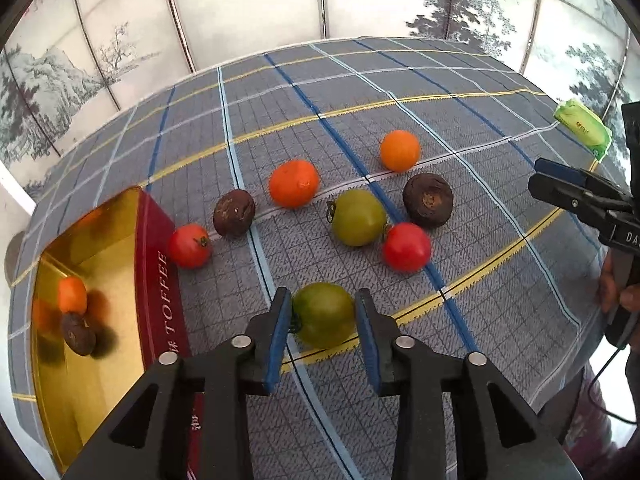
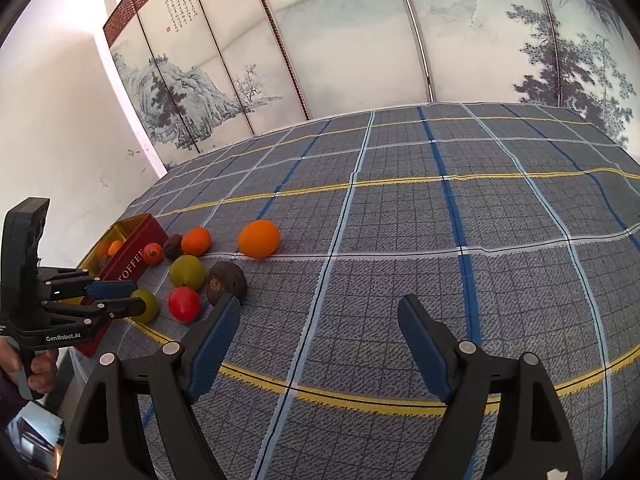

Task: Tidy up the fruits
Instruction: 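Carry the green fruit into the tin box and open the left gripper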

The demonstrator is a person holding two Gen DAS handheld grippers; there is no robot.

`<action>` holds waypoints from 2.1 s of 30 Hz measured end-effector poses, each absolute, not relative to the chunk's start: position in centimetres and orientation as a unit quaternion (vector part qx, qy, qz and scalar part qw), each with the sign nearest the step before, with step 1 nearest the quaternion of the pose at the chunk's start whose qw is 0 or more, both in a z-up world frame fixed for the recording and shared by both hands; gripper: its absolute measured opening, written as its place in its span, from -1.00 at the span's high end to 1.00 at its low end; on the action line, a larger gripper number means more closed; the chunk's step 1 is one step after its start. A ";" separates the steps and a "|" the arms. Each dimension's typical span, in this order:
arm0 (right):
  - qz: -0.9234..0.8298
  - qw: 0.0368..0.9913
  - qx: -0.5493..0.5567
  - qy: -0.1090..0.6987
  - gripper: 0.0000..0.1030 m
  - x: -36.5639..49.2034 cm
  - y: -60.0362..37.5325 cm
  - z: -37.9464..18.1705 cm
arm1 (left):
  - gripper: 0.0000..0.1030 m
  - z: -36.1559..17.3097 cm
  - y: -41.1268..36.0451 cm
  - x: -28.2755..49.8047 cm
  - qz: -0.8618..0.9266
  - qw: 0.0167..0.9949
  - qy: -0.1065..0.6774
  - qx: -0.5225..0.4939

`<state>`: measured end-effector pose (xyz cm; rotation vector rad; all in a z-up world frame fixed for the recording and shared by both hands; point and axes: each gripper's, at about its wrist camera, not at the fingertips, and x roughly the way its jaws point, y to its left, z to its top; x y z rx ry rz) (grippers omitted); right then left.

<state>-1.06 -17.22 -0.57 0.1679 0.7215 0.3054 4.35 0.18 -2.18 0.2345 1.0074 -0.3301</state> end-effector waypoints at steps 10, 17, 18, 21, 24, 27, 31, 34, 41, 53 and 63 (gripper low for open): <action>0.219 0.905 0.070 0.358 -0.53 -1.8 -14.6 0.1 | 0.33 -2.2 0.8 3.7 -0.156 0.866 0.469 0.082; 0.278 0.889 0.032 0.362 -0.53 -2.3 -10.3 0.2 | 0.32 1.9 2.9 2.2 -0.145 0.886 0.440 0.033; 0.287 0.886 0.026 0.363 -0.53 -2.3 -9.5 0.3 | 0.32 2.3 3.2 2.0 -0.143 0.887 0.437 0.029; 0.296 0.881 0.013 0.368 -0.51 -2.1 -7.9 0.1 | 0.32 3.6 4.3 1.2 -0.134 0.895 0.425 0.025; 0.300 0.878 0.003 0.374 -0.49 -2.0 -6.7 -0.2 | 0.32 4.4 5.5 0.8 -0.116 0.902 0.414 0.033; 0.291 0.880 0.009 0.376 -0.49 -1.9 -6.6 -0.8 | 0.32 4.9 7.3 1.0 -0.080 0.910 0.404 0.051; 0.282 0.879 0.015 0.384 -0.49 -1.7 -7.1 -1.4 | 0.32 4.2 10.1 1.5 -0.036 0.913 0.401 0.070; 0.281 0.882 0.012 0.379 -0.49 -2.0 -7.1 -1.4 | 0.32 3.0 12.2 1.9 -0.005 0.910 0.406 0.078; 0.278 0.882 0.010 0.381 -0.49 -1.9 -6.9 -1.5 | 0.32 0.4 16.2 2.1 0.040 0.902 0.423 0.075; 0.274 0.882 0.021 0.382 -0.50 -1.8 -7.2 -1.6 | 0.31 -2.0 19.1 2.7 0.067 0.894 0.435 0.078; 0.272 0.882 0.012 0.385 -0.50 -1.6 -6.9 -1.7 | 0.29 -2.9 20.1 2.9 0.078 0.890 0.442 0.077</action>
